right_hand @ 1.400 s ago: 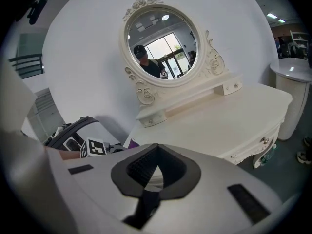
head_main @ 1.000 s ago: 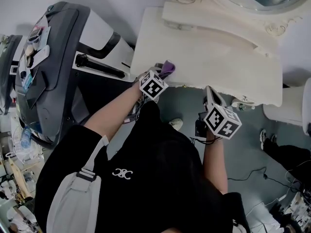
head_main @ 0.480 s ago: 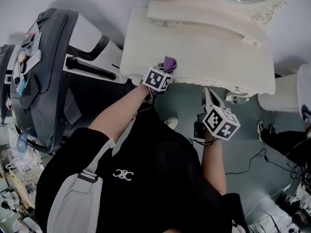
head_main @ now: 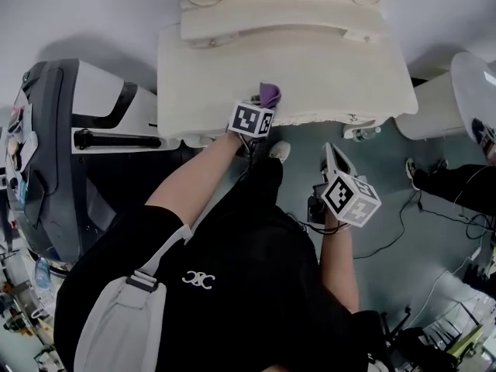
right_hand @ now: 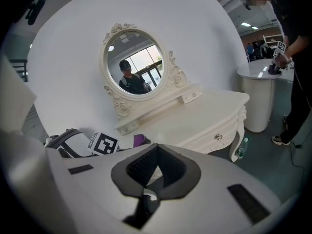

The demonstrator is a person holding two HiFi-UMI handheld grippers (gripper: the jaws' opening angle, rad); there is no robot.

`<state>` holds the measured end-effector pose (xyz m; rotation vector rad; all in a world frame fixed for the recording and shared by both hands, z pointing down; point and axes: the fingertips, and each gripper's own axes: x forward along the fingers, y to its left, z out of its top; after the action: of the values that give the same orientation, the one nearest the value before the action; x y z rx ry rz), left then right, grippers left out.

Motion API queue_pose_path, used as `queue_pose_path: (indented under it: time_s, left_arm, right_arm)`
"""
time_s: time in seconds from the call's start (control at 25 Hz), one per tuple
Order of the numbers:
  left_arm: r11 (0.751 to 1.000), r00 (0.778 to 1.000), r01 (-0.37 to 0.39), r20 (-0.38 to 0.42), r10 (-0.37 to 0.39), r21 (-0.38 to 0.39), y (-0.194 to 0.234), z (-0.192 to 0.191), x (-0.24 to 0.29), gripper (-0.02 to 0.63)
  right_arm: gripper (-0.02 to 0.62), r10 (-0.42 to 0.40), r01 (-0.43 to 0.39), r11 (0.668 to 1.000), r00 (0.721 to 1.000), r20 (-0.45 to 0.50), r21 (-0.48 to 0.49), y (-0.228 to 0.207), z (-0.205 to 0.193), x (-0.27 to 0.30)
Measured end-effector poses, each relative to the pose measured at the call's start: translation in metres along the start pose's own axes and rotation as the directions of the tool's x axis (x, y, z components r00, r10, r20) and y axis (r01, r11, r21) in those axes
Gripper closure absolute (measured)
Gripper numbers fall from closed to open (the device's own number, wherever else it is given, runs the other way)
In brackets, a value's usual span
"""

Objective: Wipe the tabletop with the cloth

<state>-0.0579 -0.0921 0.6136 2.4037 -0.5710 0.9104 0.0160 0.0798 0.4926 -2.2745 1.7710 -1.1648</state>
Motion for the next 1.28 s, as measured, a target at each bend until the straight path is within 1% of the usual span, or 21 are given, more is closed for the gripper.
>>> queue_pose_path:
  time_s: [0.12, 0.2, 0.28, 0.36, 0.6, 0.72, 0.92, 1.08, 1.28]
  left_arm:
    - [1.000, 1.000, 0.021, 0.009, -0.021, 0.017, -0.017, 0.009, 0.016, 0.511]
    - [0.999, 0.999, 0.044, 0.006, -0.044, 0.016, -0.028, 0.014, 0.026, 0.511]
    - [0.997, 0.997, 0.074, 0.000, -0.074, 0.009, -0.041, 0.023, 0.039, 0.512]
    - [0.995, 0.995, 0.096, -0.011, -0.096, 0.023, -0.056, 0.031, 0.053, 0.511]
    - [0.989, 0.991, 0.128, -0.033, -0.126, 0.070, -0.100, 0.048, 0.089, 0.511]
    - [0.982, 0.986, 0.165, -0.049, -0.161, 0.091, -0.123, 0.056, 0.106, 0.511]
    - [0.967, 0.977, 0.208, -0.087, -0.196, 0.146, -0.169, 0.074, 0.145, 0.511]
    - [0.959, 0.968, 0.242, -0.109, -0.228, 0.146, -0.208, 0.091, 0.178, 0.511]
    - [0.947, 0.953, 0.288, -0.144, -0.268, 0.141, -0.259, 0.102, 0.213, 0.511]
  right_arm:
    - [0.583, -0.060, 0.059, 0.997, 0.998, 0.026, 0.038, -0.025, 0.000, -0.014]
    - [0.583, -0.086, 0.084, 0.995, 0.996, 0.038, 0.057, -0.041, 0.004, -0.021]
    - [0.583, -0.099, 0.095, 0.993, 0.994, 0.053, 0.068, -0.055, 0.012, -0.024]
    - [0.583, -0.114, 0.108, 0.991, 0.991, 0.069, 0.074, -0.068, 0.018, -0.028]
    - [0.583, -0.160, 0.149, 0.982, 0.982, 0.096, 0.113, -0.104, 0.040, -0.037]
    - [0.583, -0.178, 0.165, 0.978, 0.979, 0.098, 0.124, -0.123, 0.045, -0.036]
    - [0.583, -0.218, 0.203, 0.968, 0.972, 0.091, 0.146, -0.164, 0.059, -0.041]
    - [0.583, -0.253, 0.234, 0.958, 0.961, 0.107, 0.166, -0.203, 0.083, -0.049]
    - [0.583, -0.292, 0.269, 0.946, 0.950, 0.112, 0.182, -0.248, 0.110, -0.058]
